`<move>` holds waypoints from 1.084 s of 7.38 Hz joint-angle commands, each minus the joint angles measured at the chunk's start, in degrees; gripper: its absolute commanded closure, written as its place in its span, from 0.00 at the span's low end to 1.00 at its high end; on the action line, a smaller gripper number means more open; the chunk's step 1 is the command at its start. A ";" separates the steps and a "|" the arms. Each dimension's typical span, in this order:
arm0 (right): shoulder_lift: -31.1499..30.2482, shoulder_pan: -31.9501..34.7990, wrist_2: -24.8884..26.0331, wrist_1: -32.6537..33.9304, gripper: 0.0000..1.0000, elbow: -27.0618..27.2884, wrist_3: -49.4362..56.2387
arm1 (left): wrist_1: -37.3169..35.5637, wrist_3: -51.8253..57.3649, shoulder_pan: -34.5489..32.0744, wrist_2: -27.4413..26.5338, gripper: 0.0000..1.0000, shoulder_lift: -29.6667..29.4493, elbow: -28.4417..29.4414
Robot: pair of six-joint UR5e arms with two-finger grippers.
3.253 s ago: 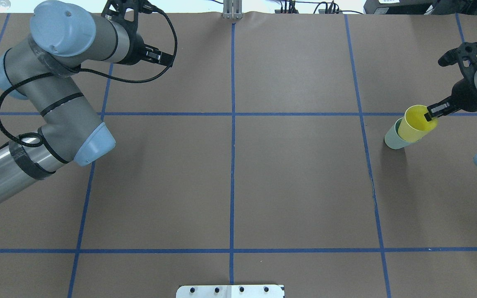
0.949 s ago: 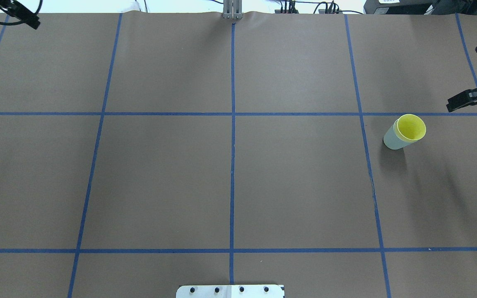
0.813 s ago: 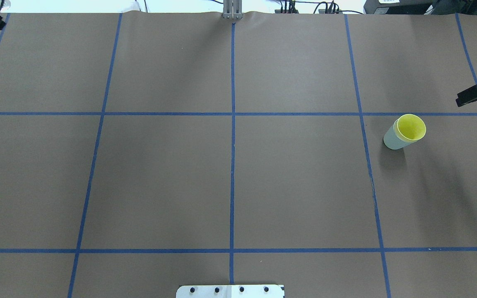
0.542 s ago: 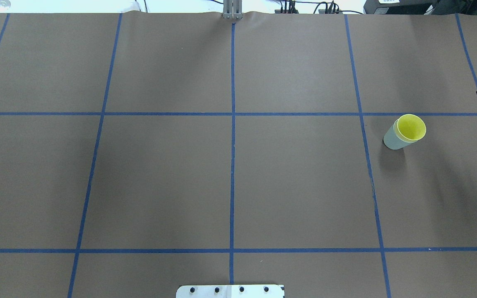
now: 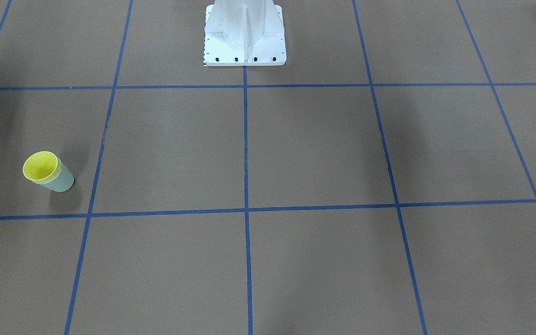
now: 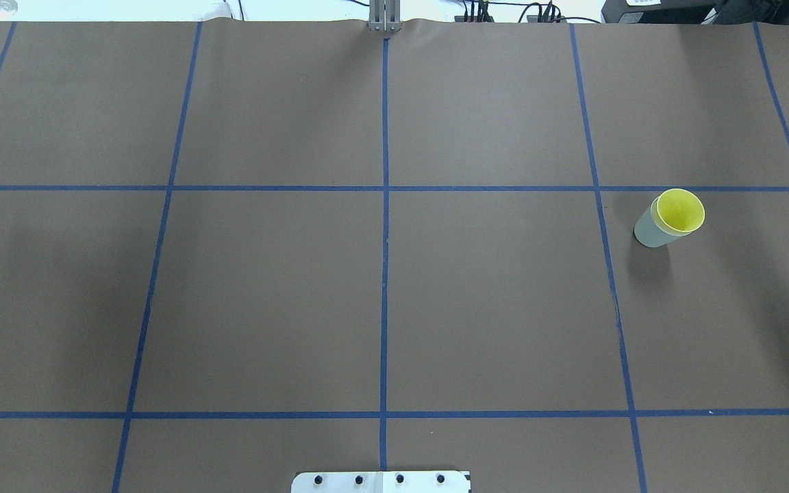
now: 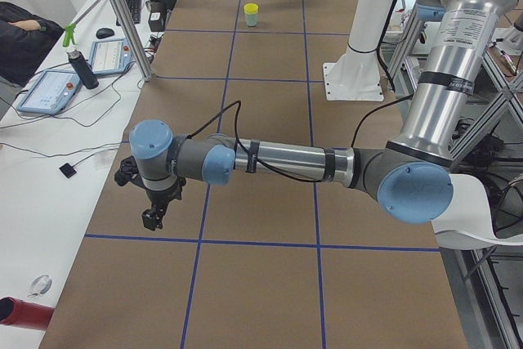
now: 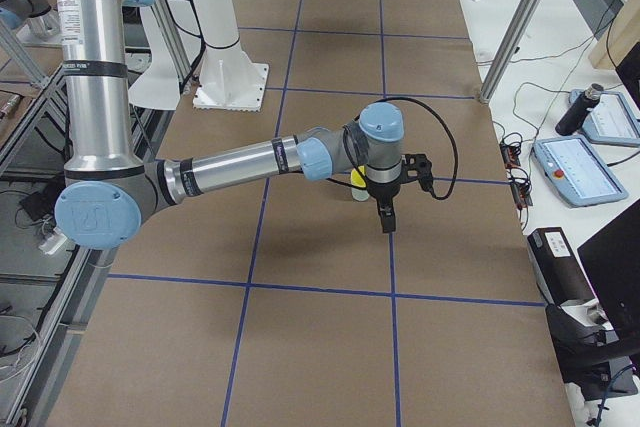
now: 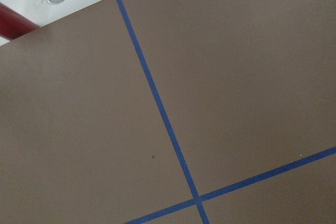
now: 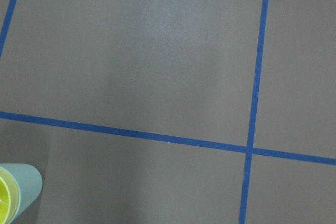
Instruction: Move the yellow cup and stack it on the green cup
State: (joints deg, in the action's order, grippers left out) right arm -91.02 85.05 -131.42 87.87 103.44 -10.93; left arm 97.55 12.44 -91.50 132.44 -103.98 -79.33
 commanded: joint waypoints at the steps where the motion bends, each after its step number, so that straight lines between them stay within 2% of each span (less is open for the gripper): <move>1: -2.92 3.26 -3.64 0.11 0.00 0.18 0.20 | 9.98 -0.13 -0.43 -0.51 0.00 5.95 0.67; 3: -3.29 4.07 -3.75 0.11 0.00 -0.08 0.29 | 15.45 -0.31 -0.43 -0.43 0.00 9.75 1.02; 4: -3.46 4.07 -3.58 0.11 0.00 -0.17 0.29 | 15.21 -0.48 -0.52 -0.34 0.00 9.85 1.02; 6: -3.73 4.07 -3.75 -0.07 0.00 -0.44 0.20 | 14.78 -1.10 -0.52 -0.17 0.00 11.96 -2.56; 8: -3.64 4.07 -3.84 -0.07 0.00 -0.44 0.20 | 14.51 -6.70 -0.52 0.10 0.00 11.87 -4.86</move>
State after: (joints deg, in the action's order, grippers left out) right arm -94.65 89.12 -135.22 87.82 103.03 -10.72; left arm 112.25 8.93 -92.02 132.44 -92.20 -82.45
